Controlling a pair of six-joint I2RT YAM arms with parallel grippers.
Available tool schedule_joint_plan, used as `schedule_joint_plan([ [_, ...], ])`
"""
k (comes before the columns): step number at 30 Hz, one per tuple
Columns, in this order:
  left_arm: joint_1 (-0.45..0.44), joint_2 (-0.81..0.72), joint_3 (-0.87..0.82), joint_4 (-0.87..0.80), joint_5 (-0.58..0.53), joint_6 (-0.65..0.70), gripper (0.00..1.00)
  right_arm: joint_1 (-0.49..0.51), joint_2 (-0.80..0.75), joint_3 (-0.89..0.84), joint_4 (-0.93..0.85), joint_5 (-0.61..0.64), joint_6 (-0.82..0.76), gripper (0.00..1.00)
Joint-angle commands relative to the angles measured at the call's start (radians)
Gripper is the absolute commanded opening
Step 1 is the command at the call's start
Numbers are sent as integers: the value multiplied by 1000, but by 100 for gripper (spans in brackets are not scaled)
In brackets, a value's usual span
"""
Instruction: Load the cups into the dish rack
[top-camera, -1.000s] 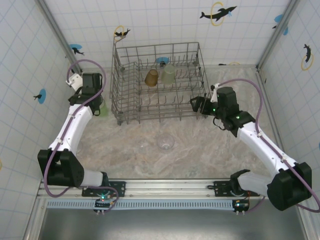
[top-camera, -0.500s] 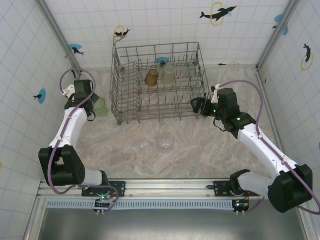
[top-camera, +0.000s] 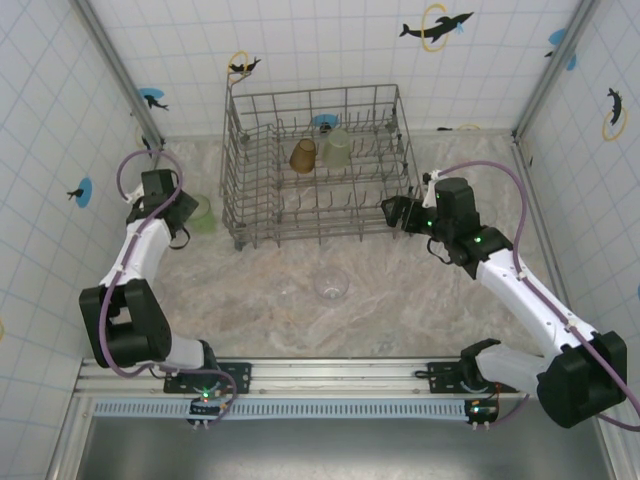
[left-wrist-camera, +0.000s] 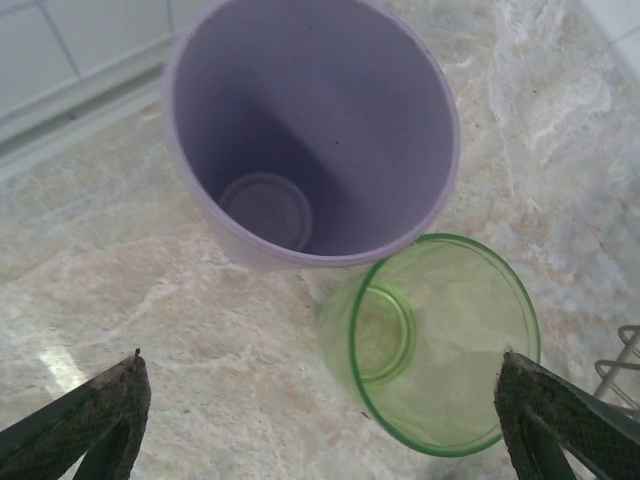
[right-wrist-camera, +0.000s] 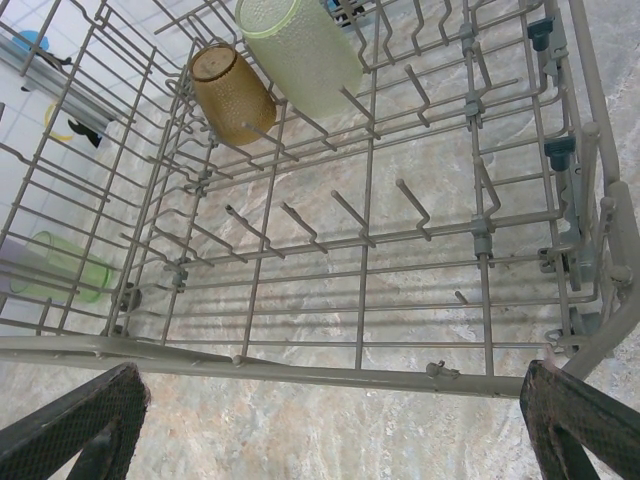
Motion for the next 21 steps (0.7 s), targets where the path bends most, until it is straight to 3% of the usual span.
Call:
schedule_joint_plan([
  [1,6,40,-5,32,62,-15,90,5,-20,-4,-4,9,0,99],
  [7,10,75,-14,48,68,-17,82,7,-13,8,-5,15,0,99],
  [17,18,121,-29,100,116,-22,54,38,12,30,-19,52,-8,99],
  [21,21,137,-29,100,119,-16,51,43,5,27,-16,67,-7,99],
])
